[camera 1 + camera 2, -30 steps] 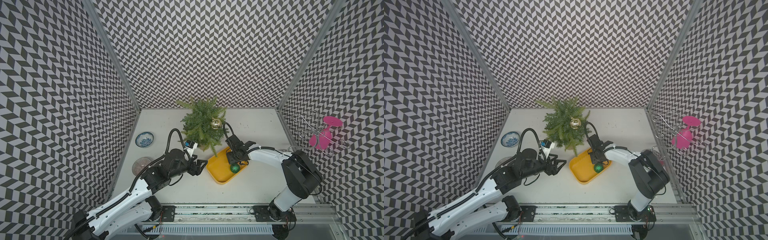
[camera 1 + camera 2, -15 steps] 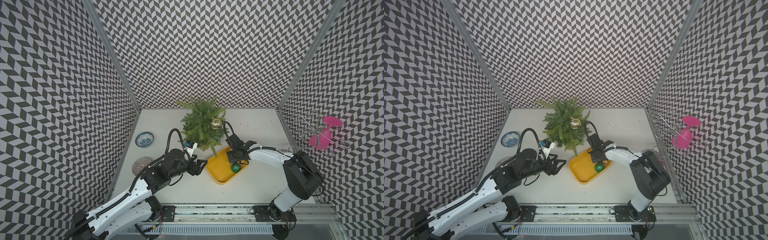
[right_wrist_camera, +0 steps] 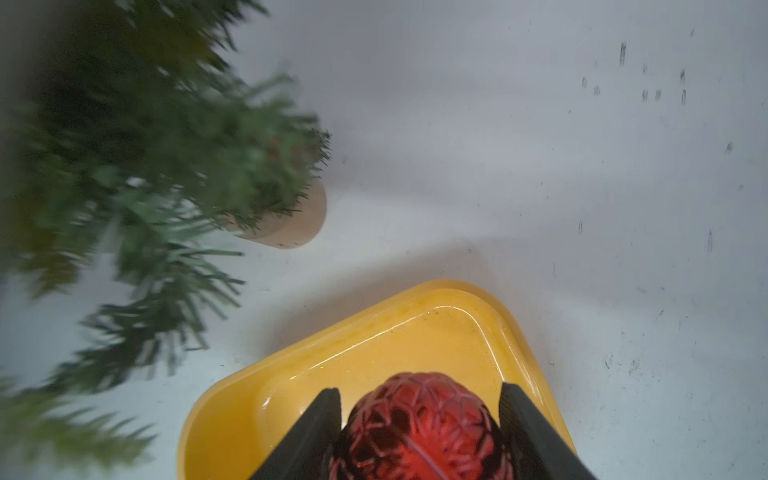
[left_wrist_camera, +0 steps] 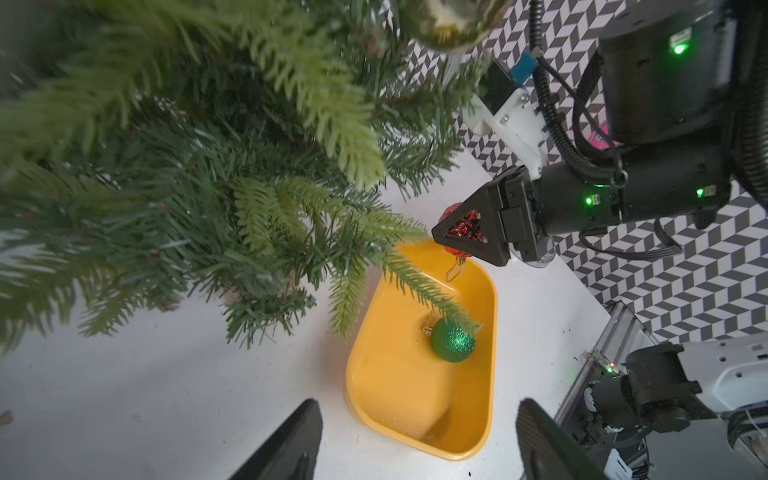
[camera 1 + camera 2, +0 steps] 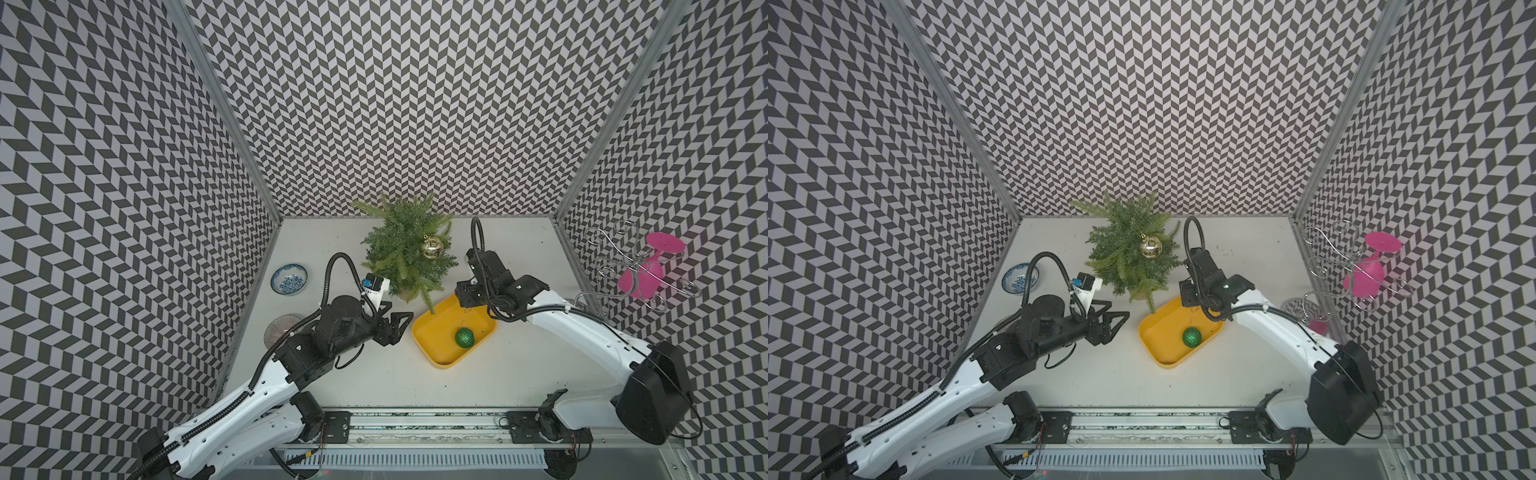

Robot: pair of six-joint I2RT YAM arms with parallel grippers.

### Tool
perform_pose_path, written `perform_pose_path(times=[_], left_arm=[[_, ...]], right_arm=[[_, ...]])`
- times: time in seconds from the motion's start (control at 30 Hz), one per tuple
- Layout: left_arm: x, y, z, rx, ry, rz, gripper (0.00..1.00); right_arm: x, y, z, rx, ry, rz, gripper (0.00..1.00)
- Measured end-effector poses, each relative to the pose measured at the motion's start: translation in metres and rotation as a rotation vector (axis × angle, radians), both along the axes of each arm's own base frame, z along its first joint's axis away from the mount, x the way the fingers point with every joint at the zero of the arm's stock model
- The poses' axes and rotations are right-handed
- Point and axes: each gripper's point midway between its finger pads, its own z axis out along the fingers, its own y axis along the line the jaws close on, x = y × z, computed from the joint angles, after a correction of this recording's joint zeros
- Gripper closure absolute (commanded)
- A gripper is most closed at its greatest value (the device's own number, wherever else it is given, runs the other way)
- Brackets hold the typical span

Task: Decorate the small christmas tree with ornaments
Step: Pick up an ornament from the container, then hang an ornament on the christmas tree.

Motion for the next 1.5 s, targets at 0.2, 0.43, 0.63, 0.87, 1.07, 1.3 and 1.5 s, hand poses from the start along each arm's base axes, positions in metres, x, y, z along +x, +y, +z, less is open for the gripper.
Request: perform_pose_path(times=[0.2,0.43,0.63,0.87,1.07,1.3,1.5], left_arm=[[0.003,0.004,0.032,-0.061,-0.059,0.020,0.28],[0.010,0.007,0.057,-0.112,-0.096,0.039,0.29],[0.024,0.020,0.075,-0.165,-0.091,0.077,0.32],[0.044,0.043,0.089,-0.232,-0.081,0.138,0.34],[0.049,0.049,0.100,-0.272,-0.076,0.135,0.34],[0.060,0.049,0.116,-0.306,-0.082,0.126,0.35],[0.065,0.045,0.131,-0.323,-0.103,0.107,0.35]], right_arm=[[-0.012,0.006,0.057,0.139,-0.111,0.049,0.41],[-0.017,0.021,0.124,0.280,-0.227,0.117,0.41],[-0.020,0.035,0.171,0.380,-0.295,0.186,0.41],[-0.022,0.054,0.227,0.485,-0.373,0.277,0.41],[-0.018,0.074,0.260,0.545,-0.409,0.347,0.41],[-0.009,0.105,0.289,0.597,-0.443,0.422,0.41],[0.001,0.127,0.303,0.622,-0.454,0.469,0.41]])
